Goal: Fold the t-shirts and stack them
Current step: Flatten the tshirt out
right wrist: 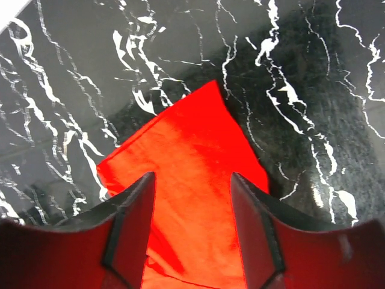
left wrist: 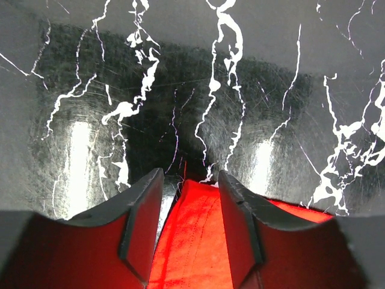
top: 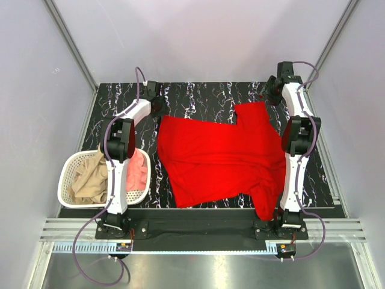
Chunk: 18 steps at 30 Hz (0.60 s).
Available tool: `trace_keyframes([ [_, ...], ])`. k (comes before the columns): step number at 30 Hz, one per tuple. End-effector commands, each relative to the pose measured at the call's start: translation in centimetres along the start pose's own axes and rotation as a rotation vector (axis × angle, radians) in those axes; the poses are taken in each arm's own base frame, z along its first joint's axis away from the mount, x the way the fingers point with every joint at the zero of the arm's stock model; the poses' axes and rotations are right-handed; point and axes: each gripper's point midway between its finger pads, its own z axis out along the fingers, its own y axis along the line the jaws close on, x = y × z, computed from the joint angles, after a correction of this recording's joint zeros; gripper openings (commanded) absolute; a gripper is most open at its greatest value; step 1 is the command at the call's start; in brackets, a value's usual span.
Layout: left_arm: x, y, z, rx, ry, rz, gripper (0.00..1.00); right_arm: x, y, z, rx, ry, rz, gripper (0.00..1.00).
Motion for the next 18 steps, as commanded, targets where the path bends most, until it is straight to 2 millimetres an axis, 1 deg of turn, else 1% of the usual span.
trace_keyframes([
  [1, -0.1, -1.3, 0.2, 0.032, 0.0, 0.002, 0.44, -0.8, -0.9, -0.2, 0.04, -0.022, -0.034, 0.61],
  [3, -0.3, -1.6, 0.3, 0.043, -0.005, -0.006, 0.42, -0.7, -1.9, 0.5, 0.084, -0.028, -0.047, 0.66],
  [4, -0.2, -2.1, 0.2, 0.069, 0.003, -0.012, 0.36, -0.7, -1.8, 0.6, 0.083, -0.027, -0.056, 0.68],
  [6, -0.3, -2.5, 0.2, 0.089, 0.003, -0.019, 0.32, -0.5, -2.5, 1.1, 0.11, -0.019, -0.072, 0.73],
  [7, -0.1, -2.7, 0.1, 0.098, 0.014, -0.027, 0.3, -0.6, -2.5, 1.5, 0.111, -0.021, -0.076, 0.76],
  [9, 0.3, -2.8, -0.1, 0.106, 0.024, -0.036, 0.21, -0.4, -2.5, 2.1, 0.106, -0.01, -0.097, 0.79],
  [10, 0.4, -2.8, -0.3, 0.108, 0.027, -0.036, 0.21, -0.4, -2.7, 2.3, 0.11, -0.011, -0.098, 0.8],
  [11, 0.6, -2.7, -0.3, 0.112, 0.029, -0.034, 0.15, -0.4, -2.7, 2.5, 0.109, -0.01, -0.101, 0.82],
  [12, 0.2, -3.0, -0.9, 0.121, 0.018, -0.037, 0.13, -0.3, -2.7, 2.8, 0.105, -0.007, -0.108, 0.83],
  [14, 0.6, -2.8, -1.2, 0.12, 0.019, -0.04, 0.04, -0.4, -2.6, 3.1, 0.097, -0.014, -0.115, 0.83],
  [15, 0.3, -3.0, -1.7, 0.126, 0.012, -0.042, 0.01, -0.3, -2.7, 3.4, 0.096, -0.011, -0.125, 0.83],
  [18, 0.2, -2.9, -2.2, 0.124, 0.009, -0.042, 0.0, -0.1, -2.7, 4.2, 0.085, -0.008, -0.151, 0.81],
])
